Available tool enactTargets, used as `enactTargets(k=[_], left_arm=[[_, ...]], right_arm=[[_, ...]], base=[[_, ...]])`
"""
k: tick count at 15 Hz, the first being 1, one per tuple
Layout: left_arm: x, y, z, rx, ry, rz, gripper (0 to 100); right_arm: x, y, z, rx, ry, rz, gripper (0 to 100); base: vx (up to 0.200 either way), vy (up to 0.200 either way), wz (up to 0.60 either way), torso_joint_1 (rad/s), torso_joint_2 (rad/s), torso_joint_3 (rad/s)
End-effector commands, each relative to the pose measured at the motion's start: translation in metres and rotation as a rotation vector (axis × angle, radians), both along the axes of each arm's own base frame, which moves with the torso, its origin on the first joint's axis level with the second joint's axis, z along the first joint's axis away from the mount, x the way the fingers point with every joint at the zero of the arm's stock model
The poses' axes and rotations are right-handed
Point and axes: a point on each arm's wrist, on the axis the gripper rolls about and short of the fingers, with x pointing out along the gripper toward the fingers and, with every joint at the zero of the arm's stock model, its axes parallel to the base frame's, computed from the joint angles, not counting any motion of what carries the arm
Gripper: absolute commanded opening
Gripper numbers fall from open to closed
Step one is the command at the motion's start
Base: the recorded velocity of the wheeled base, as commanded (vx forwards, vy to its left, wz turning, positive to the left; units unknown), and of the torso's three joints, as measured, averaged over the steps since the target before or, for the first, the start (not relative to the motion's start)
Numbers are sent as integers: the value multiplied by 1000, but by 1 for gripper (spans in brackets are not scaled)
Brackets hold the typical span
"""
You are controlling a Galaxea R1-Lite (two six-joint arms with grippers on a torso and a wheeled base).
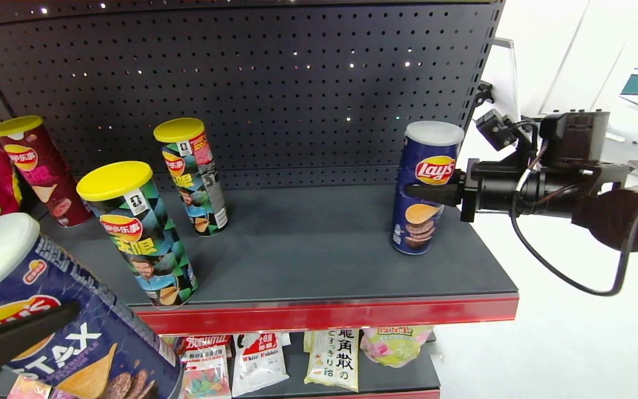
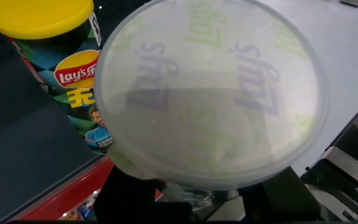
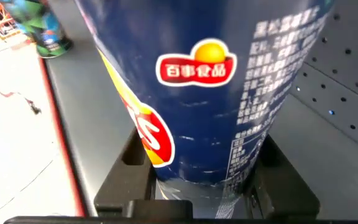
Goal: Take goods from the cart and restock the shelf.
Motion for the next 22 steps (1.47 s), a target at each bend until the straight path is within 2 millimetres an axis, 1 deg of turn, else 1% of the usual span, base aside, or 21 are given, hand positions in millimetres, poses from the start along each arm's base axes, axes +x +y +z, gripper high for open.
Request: enactTargets(k=[1, 5, 7, 11, 12, 14, 19, 22], left_arm=[[3, 0, 1, 1, 6, 1, 0], [4, -1, 2, 1, 7, 1, 0], [4, -1, 3, 1, 2, 5, 0], [4, -1, 3, 2, 2, 8, 0], [4, 0, 3, 2, 1, 10, 0], [4, 0, 3, 2, -1, 11, 0], [4, 0, 4, 2, -1, 10, 0], [4, 0, 4, 1, 0, 10, 0]], right_arm=[[-23, -4, 5, 9, -50, -10, 0], [-36, -4, 4, 10, -51, -15, 0], [-41, 1, 1, 3, -40, -16, 0], [-44, 3, -4, -1, -36, -17, 0], [-47, 3, -8, -4, -29, -19, 0], [-50, 2, -11, -7, -18, -23, 0], [-55, 6, -11, -7, -12, -7, 0], [-59, 6, -10, 17, 25, -10, 0]], base=[[0, 0, 0, 0, 0, 0], [0, 0, 0, 0, 0, 0], [0, 0, 0, 0, 0, 0], [0, 0, 0, 0, 0, 0], [0, 0, 0, 0, 0, 0], [0, 0, 0, 0, 0, 0], [0, 0, 0, 0, 0, 0], [0, 0, 0, 0, 0, 0]])
